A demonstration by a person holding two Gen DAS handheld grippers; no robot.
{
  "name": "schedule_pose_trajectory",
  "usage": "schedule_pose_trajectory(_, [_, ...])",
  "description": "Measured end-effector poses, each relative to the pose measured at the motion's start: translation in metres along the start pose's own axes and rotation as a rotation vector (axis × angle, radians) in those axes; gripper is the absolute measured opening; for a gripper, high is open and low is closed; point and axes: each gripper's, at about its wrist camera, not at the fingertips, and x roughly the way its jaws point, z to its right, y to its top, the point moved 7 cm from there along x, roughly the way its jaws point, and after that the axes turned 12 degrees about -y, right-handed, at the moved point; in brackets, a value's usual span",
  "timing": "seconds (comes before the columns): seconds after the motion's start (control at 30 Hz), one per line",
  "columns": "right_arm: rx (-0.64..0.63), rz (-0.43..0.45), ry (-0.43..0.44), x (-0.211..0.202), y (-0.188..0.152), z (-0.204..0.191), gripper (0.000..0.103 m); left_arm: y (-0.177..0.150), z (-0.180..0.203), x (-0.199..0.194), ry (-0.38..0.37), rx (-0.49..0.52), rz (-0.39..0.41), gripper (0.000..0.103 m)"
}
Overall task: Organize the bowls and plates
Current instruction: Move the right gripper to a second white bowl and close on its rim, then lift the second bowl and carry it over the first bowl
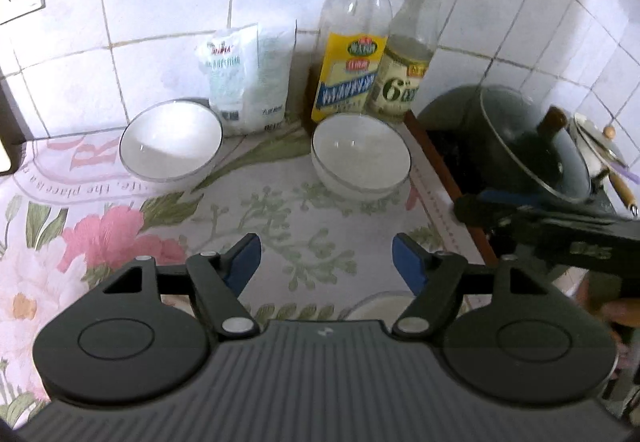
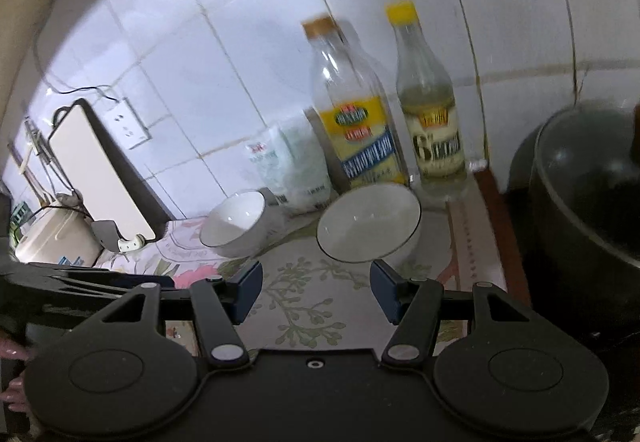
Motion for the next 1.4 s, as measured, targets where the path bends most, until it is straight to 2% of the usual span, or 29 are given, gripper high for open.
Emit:
schedule_pose_trajectory(0.13, [0.109,-0.099,0.008,0.042,0.002,0.017,0.065,0.014,-0.003,0.015,-0.011,-0.019,0.016,0.072])
schedule_pose_trajectory(0.27, [0.183,-0.138,-0.029,0.07,0.005,0.029,0.065,0.024,-0.009,0.036,0.028,-0.05,0.027,0.072])
schedule_pose_trajectory(0.43, [0.33,-0.162,-0.056,0.093,0.013,0.043,0.065,0.035,-0.015,0.067,0.04,-0.103,0.057,0.072])
schedule_pose_trajectory(0.53, [0.394,-0.193,-0.073,0.107,0.013,0.052,0.065,0.039,-0.023,0.091,0.046,-0.144,0.038,0.072])
schedule_pose_trajectory(0.67, [0.409,-0.225,-0.139,0.122,0.009,0.061,0.063,0.038,-0.039,0.121,0.054,-0.206,-0.008,0.07])
schedule_pose_trajectory(0.77, [0.404,-0.241,-0.146,0.128,0.005,0.06,0.056,0.035,-0.043,0.136,0.056,-0.198,-0.036,0.064])
schedule_pose_trajectory(0.87, [0.405,-0.251,-0.152,0.136,0.002,0.06,0.043,0.032,-0.042,0.145,0.049,-0.186,-0.064,0.047])
schedule_pose_trajectory(0.9, [0.408,-0.254,-0.155,0.138,0.001,0.06,0.034,0.031,-0.041,0.147,0.043,-0.191,-0.075,0.034])
schedule_pose_trajectory(0.93, [0.416,-0.256,-0.156,0.14,0.0,0.061,0.028,0.031,-0.04,0.147,0.024,-0.199,-0.079,0.026])
schedule_pose_trajectory(1.0, [0.432,-0.253,-0.157,0.14,0.0,0.062,0.028,0.031,-0.037,0.15,-0.003,-0.214,-0.08,0.019])
schedule_pose_trajectory(1.27, [0.407,-0.268,-0.194,0.147,0.004,0.061,0.025,0.025,-0.036,0.165,0.012,-0.245,-0.102,0.017])
schedule_pose_trajectory(1.4, [0.382,-0.289,-0.235,0.142,0.004,0.055,0.021,0.018,-0.029,0.159,0.041,-0.22,-0.119,0.017])
